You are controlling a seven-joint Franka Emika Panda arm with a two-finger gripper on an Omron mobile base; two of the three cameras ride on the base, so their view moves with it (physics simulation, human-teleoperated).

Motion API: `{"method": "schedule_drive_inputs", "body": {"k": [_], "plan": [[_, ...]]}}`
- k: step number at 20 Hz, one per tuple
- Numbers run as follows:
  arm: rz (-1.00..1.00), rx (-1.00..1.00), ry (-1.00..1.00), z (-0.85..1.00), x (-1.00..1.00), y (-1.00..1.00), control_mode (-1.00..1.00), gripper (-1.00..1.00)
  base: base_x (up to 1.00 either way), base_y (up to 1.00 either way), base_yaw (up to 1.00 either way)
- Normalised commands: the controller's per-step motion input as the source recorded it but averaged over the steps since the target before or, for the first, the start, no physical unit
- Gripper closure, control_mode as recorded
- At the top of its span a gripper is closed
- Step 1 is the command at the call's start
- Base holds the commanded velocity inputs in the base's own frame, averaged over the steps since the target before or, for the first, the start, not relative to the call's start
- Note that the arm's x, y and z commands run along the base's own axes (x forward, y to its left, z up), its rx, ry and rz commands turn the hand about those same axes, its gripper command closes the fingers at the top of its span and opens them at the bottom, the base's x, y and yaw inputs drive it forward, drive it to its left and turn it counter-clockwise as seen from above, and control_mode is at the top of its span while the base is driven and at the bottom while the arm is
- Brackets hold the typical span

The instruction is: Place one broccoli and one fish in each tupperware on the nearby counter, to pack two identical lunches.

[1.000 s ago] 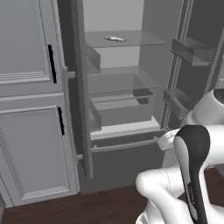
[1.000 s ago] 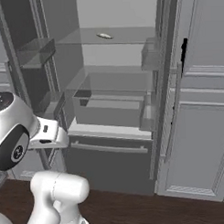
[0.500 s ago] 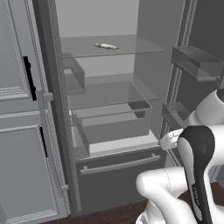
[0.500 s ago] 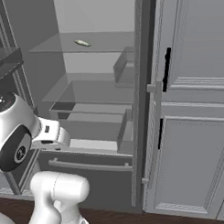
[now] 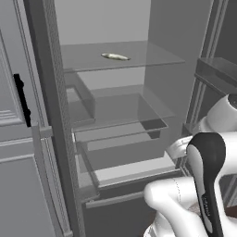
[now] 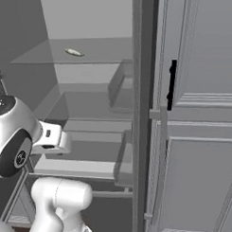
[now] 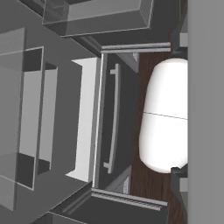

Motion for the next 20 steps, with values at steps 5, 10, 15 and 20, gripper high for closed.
{"method": "schedule_drive_inputs", "body": {"k": [5, 10, 15, 20], "plan": [[0.00, 0.00, 0.00, 0.00, 0.00, 0.00, 1.00, -1.00, 0.65, 0.00, 0.00], [0.00, 0.00, 0.00, 0.00, 0.00, 0.00, 1.00, -1.00, 0.04, 0.00, 0.00], [0.00, -0.03, -0.19, 0.31, -0.01, 0.02, -1.00, -1.00, 0.00, 0.00, 0.00], [0.03, -0.07, -0.28, 0.74, 0.09, 0.07, -1.00, -1.00, 0.00, 0.00, 0.00]]}}
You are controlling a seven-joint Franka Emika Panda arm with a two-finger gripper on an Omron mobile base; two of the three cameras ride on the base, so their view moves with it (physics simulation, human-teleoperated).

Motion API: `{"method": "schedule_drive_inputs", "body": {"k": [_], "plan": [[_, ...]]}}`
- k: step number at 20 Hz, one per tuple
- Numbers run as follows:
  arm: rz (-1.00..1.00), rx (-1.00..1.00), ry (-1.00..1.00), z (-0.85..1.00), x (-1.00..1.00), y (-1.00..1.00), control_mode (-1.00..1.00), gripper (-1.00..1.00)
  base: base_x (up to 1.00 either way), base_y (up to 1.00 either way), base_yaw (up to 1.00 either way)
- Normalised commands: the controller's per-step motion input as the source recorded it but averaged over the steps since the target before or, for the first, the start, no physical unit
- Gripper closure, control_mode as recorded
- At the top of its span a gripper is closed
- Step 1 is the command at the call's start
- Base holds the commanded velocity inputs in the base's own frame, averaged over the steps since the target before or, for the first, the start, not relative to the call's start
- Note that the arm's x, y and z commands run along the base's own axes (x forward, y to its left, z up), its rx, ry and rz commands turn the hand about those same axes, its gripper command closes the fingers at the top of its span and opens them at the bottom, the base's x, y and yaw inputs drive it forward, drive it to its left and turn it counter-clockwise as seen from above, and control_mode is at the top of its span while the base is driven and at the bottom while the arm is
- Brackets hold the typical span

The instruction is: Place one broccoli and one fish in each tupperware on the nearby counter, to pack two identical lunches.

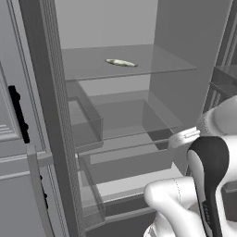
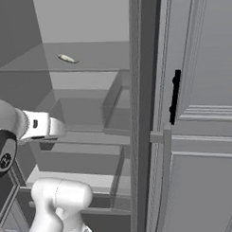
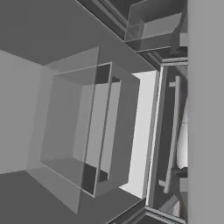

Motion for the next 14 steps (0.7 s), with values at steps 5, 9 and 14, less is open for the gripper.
{"method": "schedule_drive_inputs", "body": {"k": [5, 9, 14], "plan": [[0.00, -0.01, -0.30, 1.00, 0.00, 0.00, -1.00, -1.00, 0.00, 0.00, 0.00], [0.00, 0.02, -0.15, 0.82, 0.27, 0.00, -1.00, -1.00, 0.00, 0.00, 0.00], [0.04, 0.09, 0.00, 0.00, 1.00, 0.12, -1.00, -1.00, 0.00, 0.00, 0.00]]}}
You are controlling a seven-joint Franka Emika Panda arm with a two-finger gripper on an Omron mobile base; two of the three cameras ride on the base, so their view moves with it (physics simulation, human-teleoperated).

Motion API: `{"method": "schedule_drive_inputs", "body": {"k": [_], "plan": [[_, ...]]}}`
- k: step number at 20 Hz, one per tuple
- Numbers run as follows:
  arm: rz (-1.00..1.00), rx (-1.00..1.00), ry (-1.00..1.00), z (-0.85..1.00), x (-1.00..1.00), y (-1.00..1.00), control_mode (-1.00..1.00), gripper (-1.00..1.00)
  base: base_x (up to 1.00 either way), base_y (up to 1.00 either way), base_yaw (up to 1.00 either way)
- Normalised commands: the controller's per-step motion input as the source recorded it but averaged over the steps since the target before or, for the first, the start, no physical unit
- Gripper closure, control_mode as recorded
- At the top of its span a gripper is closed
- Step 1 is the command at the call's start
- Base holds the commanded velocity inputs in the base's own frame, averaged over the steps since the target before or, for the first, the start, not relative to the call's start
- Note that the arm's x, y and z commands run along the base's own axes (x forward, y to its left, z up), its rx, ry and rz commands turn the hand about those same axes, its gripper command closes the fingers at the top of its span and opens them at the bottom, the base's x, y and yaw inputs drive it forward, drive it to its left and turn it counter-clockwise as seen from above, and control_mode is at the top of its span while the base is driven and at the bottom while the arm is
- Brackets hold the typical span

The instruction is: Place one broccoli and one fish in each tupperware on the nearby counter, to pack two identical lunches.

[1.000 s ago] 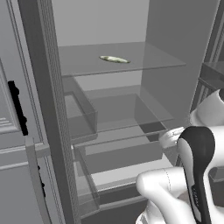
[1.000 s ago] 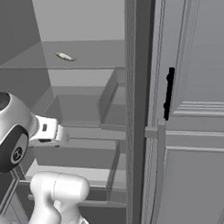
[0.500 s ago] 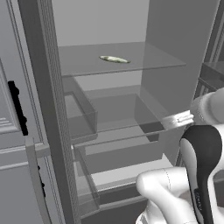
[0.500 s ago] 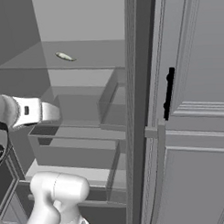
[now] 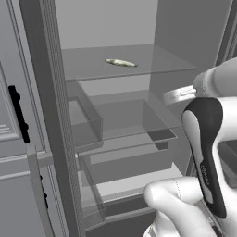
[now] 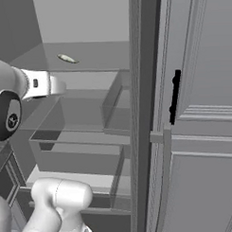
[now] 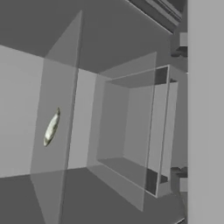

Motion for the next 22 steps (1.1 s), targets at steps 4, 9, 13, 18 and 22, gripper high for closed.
{"method": "schedule_drive_inputs", "body": {"k": [4, 9, 13, 18, 22], "plan": [[0.11, 0.00, -0.07, 0.10, 1.00, 0.23, -1.00, -1.00, 0.00, 0.00, 0.00], [0.15, 0.00, -0.02, 0.33, 1.00, 0.25, -1.00, -1.00, 0.00, 0.00, 0.00], [0.09, -0.03, 0.18, 0.51, 1.00, 0.00, -1.00, -1.00, 0.00, 0.00, 0.00], [0.10, -0.08, 0.29, 0.02, 1.00, 0.08, -1.00, -1.00, 0.00, 0.00, 0.00], [0.09, -0.02, 0.18, -0.13, 0.79, 0.02, -1.00, -1.00, 0.00, 0.00, 0.00]]}}
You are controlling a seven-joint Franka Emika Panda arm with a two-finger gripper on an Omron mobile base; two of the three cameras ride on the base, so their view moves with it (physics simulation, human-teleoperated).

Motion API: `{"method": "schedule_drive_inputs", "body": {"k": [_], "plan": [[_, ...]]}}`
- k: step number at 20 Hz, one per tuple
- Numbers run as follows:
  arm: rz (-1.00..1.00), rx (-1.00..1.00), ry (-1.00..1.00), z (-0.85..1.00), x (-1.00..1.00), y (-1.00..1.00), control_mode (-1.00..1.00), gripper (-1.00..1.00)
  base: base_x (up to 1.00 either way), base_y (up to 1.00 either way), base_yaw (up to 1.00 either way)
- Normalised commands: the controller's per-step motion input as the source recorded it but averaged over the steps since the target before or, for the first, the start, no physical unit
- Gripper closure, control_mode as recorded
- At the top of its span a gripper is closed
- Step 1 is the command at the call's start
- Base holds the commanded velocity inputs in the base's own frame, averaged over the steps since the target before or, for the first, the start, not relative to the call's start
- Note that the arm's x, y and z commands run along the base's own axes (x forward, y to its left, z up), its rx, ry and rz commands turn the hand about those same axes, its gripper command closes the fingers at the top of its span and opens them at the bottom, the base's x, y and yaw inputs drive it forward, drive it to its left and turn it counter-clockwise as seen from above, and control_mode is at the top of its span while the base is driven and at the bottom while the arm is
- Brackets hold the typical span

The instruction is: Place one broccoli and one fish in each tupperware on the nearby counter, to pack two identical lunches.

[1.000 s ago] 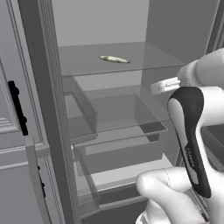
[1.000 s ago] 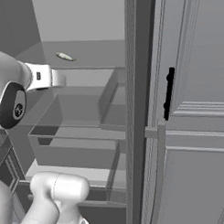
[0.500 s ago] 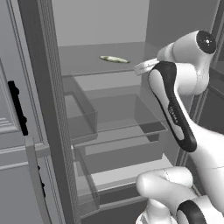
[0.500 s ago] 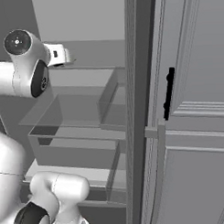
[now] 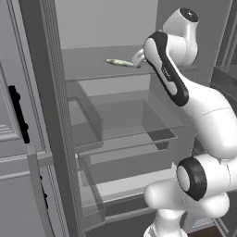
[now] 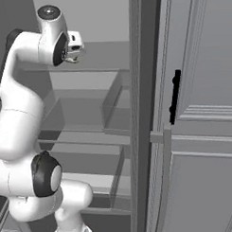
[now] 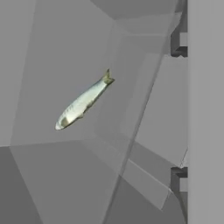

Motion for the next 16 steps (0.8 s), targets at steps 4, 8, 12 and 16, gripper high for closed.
{"method": "schedule_drive_inputs", "body": {"k": [4, 8, 12, 16], "plan": [[0.13, 0.00, -0.06, -0.43, 0.36, 0.01, -1.00, -1.00, 0.00, 0.00, 0.00], [0.08, 0.00, -0.02, -0.25, 0.60, 0.16, -1.00, -1.00, 0.00, 0.00, 0.00], [0.07, 0.00, 0.13, 0.00, 0.84, 0.31, -1.00, -1.00, 0.00, 0.00, 0.00], [0.06, -0.02, 0.12, -0.05, 0.68, 0.34, -1.00, -1.00, 0.00, 0.00, 0.00]]}}
